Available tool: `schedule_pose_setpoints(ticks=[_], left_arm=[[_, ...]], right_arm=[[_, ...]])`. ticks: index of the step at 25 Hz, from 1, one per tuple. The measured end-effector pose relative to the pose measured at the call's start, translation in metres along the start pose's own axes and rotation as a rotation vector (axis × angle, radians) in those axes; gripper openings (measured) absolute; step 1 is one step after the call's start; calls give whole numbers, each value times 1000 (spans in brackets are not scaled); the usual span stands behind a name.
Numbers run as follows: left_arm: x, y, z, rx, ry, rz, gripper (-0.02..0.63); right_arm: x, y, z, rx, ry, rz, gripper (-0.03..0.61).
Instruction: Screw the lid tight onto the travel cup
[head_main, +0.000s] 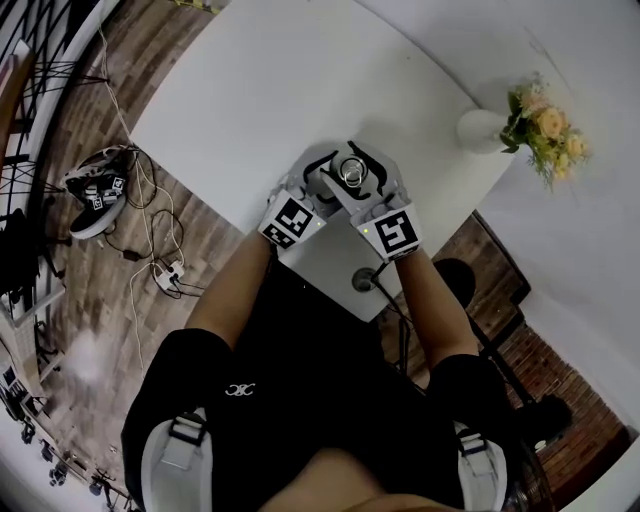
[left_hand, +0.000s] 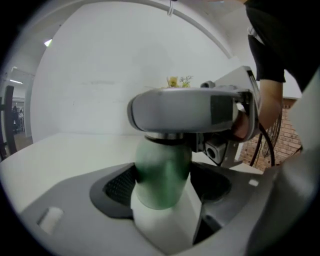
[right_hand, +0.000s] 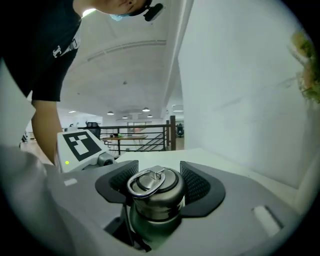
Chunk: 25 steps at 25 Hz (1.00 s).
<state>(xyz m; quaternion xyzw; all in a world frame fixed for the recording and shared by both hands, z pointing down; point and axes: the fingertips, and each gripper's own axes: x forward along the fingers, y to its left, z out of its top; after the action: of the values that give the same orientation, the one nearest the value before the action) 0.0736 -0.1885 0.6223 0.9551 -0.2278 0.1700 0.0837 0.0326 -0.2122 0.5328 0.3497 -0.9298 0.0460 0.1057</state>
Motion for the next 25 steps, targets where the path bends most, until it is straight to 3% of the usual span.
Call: schedule_pose_setpoints(ticks=[4,8,11,14,18,23,24,25], left_arm=[[-1,1,-1,10,0,-23,392],[0,1,-2,19,-3,-49,391],[1,-2,-4,32,5,-85,391],[1,-3,-4,50,13,-131,391],[0,-3,-4,76,36,-181,391],[3,-5,-6,106,64,-201,391],[3,-5,-7,115,70,-202,390],[3,-5,-7,122,77,-202,388]], right_arm=[[1,-4,0,28,-32,-110,264],[-3,-2,-1,26,-48,-32,271],[-15,11,0,-110,35,166,284],[-26,24,-16,-317,214,415,317],[-26,24,-28,-533,409,649,360],[-21,37,-36,-684,576,920,354],[-22,39,-39,-703,596,966,335],[-23,40,-40,-711,607,1004,272]])
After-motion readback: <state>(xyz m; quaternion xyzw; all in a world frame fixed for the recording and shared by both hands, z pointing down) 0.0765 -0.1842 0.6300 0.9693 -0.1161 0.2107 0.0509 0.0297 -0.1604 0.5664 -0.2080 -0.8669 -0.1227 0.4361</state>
